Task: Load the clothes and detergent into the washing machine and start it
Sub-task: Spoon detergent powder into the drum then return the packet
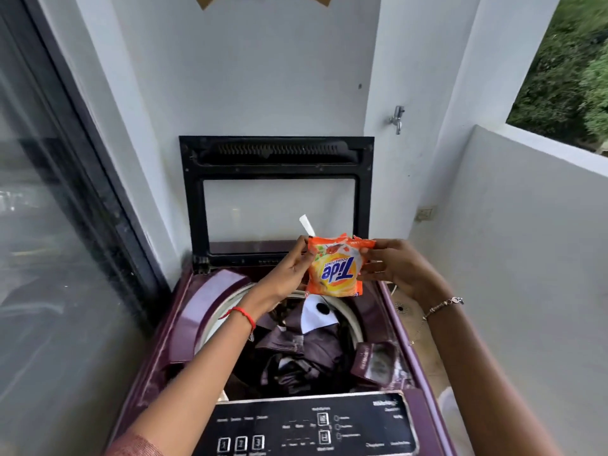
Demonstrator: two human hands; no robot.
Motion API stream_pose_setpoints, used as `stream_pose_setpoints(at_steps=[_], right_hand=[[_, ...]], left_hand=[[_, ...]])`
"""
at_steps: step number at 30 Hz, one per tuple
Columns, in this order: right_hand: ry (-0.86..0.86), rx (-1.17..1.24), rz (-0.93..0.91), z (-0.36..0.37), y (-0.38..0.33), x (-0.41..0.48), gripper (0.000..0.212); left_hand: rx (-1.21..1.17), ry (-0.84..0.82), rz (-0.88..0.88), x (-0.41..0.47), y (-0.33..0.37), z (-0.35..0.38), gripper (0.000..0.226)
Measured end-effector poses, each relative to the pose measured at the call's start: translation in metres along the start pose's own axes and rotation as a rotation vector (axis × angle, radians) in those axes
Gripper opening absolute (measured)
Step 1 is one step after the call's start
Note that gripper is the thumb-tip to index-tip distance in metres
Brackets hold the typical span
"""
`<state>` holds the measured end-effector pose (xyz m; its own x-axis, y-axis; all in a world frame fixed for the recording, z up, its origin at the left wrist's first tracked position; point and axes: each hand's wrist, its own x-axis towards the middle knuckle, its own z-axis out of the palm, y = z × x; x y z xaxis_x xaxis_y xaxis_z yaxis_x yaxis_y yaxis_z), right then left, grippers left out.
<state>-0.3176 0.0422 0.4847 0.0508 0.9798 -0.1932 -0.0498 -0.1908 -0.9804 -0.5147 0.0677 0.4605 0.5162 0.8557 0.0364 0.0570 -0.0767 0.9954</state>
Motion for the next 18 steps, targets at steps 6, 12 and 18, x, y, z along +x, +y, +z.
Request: stream_pose_setpoints(at_steps=[6, 12, 18], right_hand=[[-0.124, 0.038, 0.082, 0.023, 0.007, 0.016, 0.018], [-0.116, -0.161, 0.082, 0.029, 0.02, 0.036, 0.023], [-0.113, -0.475, -0.053, 0.043, 0.043, 0.051, 0.025]], left_hand=[[-0.294, -0.119, -0.439, 0.003, -0.043, -0.031, 0.083], [-0.44, -0.282, -0.597, 0.003, -0.073, -0.027, 0.077], [-0.537, -0.212, -0.774, 0.013, -0.078, -0.015, 0.097]])
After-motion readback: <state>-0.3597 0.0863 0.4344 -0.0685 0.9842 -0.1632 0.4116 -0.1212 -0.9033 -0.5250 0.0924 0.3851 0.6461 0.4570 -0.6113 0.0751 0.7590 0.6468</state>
